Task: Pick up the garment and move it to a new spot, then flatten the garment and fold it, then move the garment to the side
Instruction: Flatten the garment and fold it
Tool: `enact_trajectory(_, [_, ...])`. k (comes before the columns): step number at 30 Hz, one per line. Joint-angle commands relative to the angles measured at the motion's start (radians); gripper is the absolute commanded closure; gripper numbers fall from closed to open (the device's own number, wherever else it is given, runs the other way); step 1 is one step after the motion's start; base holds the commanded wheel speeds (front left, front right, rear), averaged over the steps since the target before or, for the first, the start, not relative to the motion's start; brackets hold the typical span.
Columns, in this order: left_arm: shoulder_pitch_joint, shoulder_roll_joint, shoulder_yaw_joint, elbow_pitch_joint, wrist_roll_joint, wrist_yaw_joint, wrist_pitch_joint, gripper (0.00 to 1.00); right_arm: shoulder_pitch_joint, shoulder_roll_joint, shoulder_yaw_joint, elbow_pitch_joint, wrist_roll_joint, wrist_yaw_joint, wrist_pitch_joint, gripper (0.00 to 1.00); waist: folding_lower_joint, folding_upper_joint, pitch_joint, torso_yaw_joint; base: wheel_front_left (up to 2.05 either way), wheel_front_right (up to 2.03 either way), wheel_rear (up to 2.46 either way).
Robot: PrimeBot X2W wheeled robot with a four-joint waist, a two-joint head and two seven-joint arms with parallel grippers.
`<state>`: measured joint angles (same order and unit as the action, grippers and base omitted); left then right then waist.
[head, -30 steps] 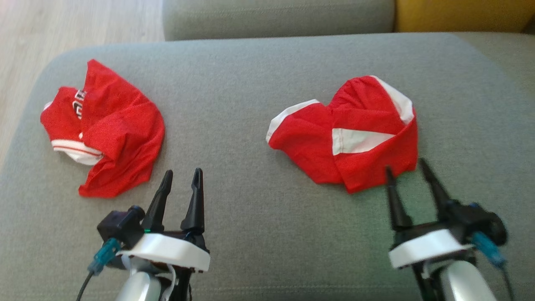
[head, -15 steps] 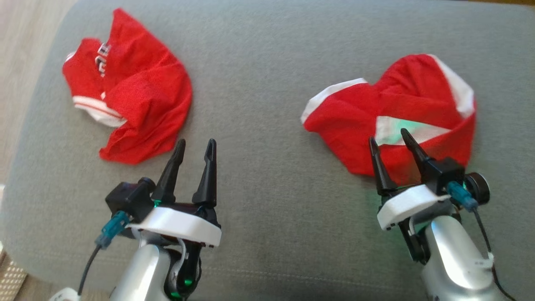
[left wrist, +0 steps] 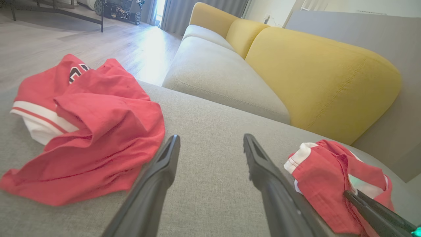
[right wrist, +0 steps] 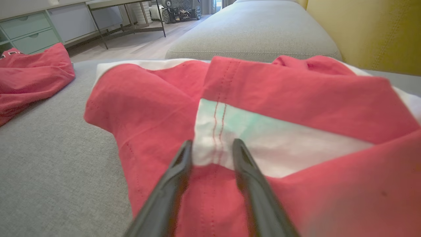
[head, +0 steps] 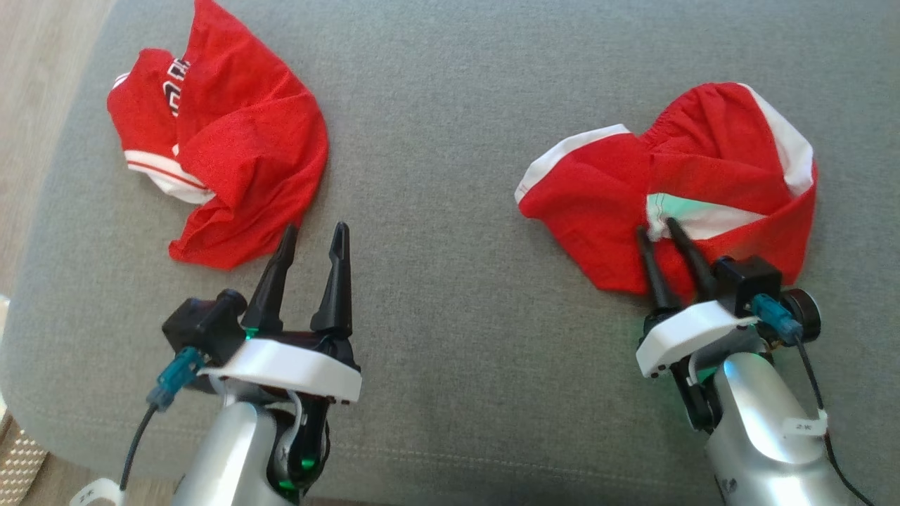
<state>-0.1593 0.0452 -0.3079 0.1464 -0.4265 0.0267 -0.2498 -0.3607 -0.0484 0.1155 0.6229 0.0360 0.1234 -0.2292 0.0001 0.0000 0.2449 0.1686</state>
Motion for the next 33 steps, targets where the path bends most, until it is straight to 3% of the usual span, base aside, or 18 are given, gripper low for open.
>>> enact_trajectory(1, [-0.041,0.005,0.037,-0.030,0.002,0.003,-0.012,0.00,-0.028,-0.002,0.020,-0.025,0.011,0.007,-0.016,1.00,-0.0001,0.0000,-0.005,-0.005,0.00,0.00,0.00])
enact_trajectory(7, [-0.025,0.005,0.039,-0.024,0.005,0.005,-0.012,0.00,-0.009,-0.002,0.009,-0.071,0.021,0.007,-0.028,1.00,-0.0001,0.0000,-0.038,-0.032,0.00,0.00,0.00])
enact_trajectory(16, [-0.010,0.005,0.053,-0.030,0.011,0.004,-0.012,0.00,0.040,-0.031,-0.049,-0.245,-0.038,0.007,-0.008,1.00,-0.0001,0.0000,-0.063,-0.114,0.00,0.00,0.00])
enact_trajectory(24, [-0.025,0.005,0.046,-0.029,0.017,-0.001,-0.012,0.00,0.058,-0.115,-0.268,-0.350,-0.060,0.007,0.088,1.00,-0.0001,0.0000,-0.046,-0.166,0.00,0.00,0.00])
enact_trajectory(33, [-0.041,0.005,0.051,-0.019,0.031,-0.010,-0.012,0.00,-0.042,-0.165,-0.485,-0.285,-0.145,0.007,0.089,1.00,-0.0001,0.0000,-0.033,-0.185,0.00,0.00,0.00])
